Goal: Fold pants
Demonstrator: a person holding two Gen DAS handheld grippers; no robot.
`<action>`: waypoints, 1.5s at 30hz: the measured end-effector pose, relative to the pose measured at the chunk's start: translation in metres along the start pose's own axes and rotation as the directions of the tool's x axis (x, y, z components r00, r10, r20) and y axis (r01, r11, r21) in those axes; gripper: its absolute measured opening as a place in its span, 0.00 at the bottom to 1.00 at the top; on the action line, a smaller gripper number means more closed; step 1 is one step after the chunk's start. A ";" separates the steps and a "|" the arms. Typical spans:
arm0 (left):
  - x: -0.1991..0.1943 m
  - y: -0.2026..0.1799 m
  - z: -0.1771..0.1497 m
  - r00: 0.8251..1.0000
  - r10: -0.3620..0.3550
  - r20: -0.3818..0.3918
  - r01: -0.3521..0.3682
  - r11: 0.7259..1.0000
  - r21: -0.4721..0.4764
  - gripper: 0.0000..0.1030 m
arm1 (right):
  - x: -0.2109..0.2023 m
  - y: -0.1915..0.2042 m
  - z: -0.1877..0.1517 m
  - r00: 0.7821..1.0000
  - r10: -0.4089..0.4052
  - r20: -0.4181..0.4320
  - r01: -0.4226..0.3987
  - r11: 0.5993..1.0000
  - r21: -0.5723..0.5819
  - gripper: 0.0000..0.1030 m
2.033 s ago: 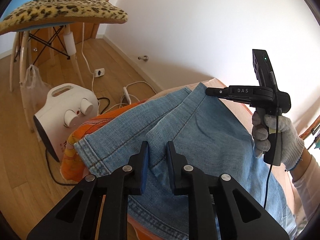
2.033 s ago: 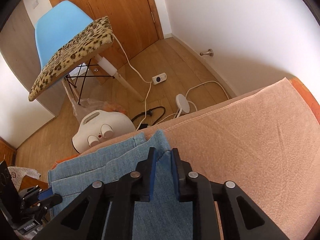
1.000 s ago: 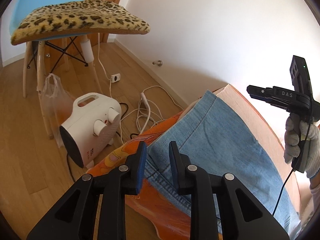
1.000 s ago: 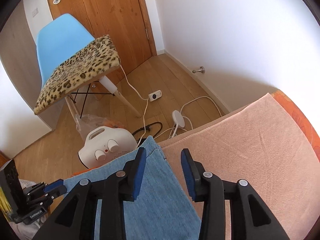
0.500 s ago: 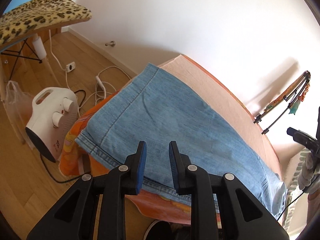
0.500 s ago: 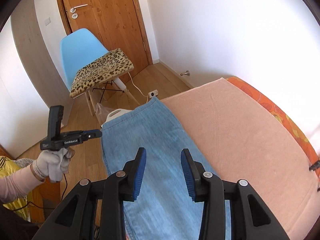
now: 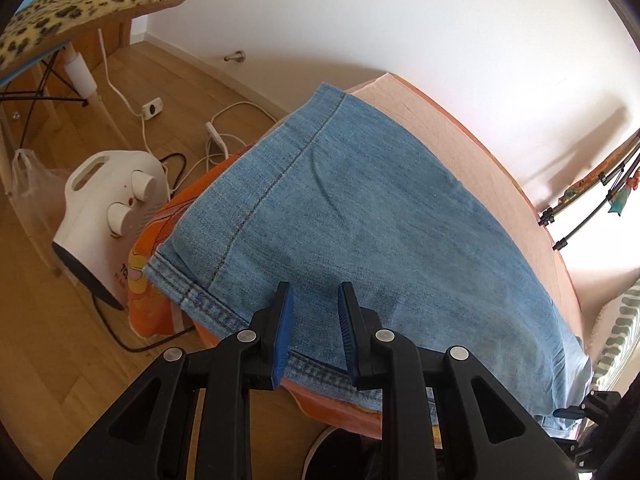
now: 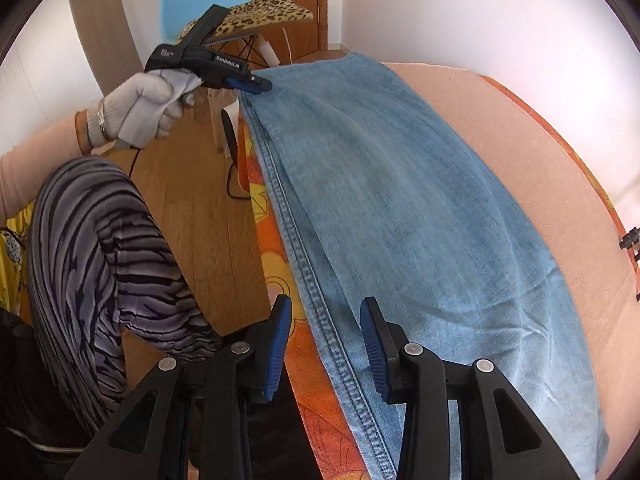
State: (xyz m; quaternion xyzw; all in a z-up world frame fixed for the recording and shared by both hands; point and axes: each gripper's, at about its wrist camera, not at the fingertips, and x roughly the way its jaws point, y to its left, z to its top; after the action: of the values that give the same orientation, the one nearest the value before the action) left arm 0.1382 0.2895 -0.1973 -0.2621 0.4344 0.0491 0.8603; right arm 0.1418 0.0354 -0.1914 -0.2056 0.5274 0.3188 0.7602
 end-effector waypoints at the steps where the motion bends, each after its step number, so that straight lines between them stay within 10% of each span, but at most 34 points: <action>1: 0.000 -0.001 0.001 1.000 0.004 0.000 -0.004 1.000 0.001 0.21 | 0.004 0.000 -0.001 1.000 -0.025 -0.007 0.025 1.000 -0.006 0.36; 7: 0.003 -0.002 0.004 1.000 0.018 -0.003 -0.018 1.000 0.012 0.21 | 0.016 0.010 0.002 0.993 -0.114 -0.019 0.113 0.992 -0.059 0.28; 13: 0.005 0.008 0.008 1.000 -0.011 -0.002 0.011 0.999 -0.034 0.20 | 0.020 0.020 0.005 0.992 -0.127 -0.025 0.125 0.989 -0.075 0.00; 18: 0.002 0.005 0.009 1.000 0.020 0.000 -0.020 1.000 -0.014 0.20 | -0.021 0.032 0.008 0.998 -0.019 0.064 0.022 0.998 -0.057 0.00; 21: -0.004 0.000 0.006 1.000 0.026 0.007 -0.027 0.999 0.033 0.21 | -0.029 0.038 0.005 0.992 -0.085 0.090 0.091 0.993 -0.073 0.00; 25: -0.014 -0.008 -0.001 1.000 0.001 0.006 -0.002 0.997 0.072 0.21 | -0.010 0.031 0.006 0.993 -0.107 0.059 0.111 0.991 -0.076 0.38; 36: -0.029 -0.039 -0.019 0.989 -0.135 -0.066 0.143 0.980 0.142 0.21 | 0.039 0.027 0.024 0.992 -0.128 -0.002 0.126 0.980 -0.157 0.30; 39: -0.028 -0.050 -0.024 0.982 -0.161 -0.097 0.175 0.971 0.165 0.21 | 0.041 0.026 0.029 0.989 -0.145 -0.011 0.141 0.979 -0.147 0.04; 45: -0.035 -0.062 -0.028 0.985 -0.154 -0.081 0.168 0.961 0.221 0.25 | 0.014 0.032 0.036 0.997 -0.056 0.044 0.060 0.992 -0.108 0.00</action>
State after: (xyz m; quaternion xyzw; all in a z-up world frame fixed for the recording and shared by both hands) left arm 0.1155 0.2275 -0.1584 -0.1978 0.4413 -0.0793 0.8717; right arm 0.1470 0.0849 -0.1911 -0.2556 0.4872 0.3292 0.7674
